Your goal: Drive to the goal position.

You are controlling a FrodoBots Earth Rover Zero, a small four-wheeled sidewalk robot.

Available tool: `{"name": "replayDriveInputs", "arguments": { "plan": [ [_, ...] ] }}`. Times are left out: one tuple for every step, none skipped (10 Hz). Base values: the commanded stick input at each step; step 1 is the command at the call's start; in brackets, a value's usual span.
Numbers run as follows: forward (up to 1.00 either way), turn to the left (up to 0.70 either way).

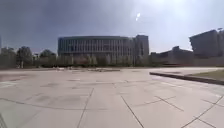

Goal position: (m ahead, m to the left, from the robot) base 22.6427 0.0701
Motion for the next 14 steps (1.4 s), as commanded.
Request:
{"name": "replayDriveInputs", "arguments": {
  "plan": [
    [0.7,0.01],
    [0.7,0.01],
    [0.7,0.01],
    [0.7,0.01],
    [0.7,0.01],
    [0.7,0.01],
    [0.7,0.01],
    [0.7,0.01],
    [0.7,0.01],
    [0.7,0.01],
    [0.7,0.01],
    [0.7,0.01],
    [0.7,0.01],
    [0.7,0.01]
  ]
}}
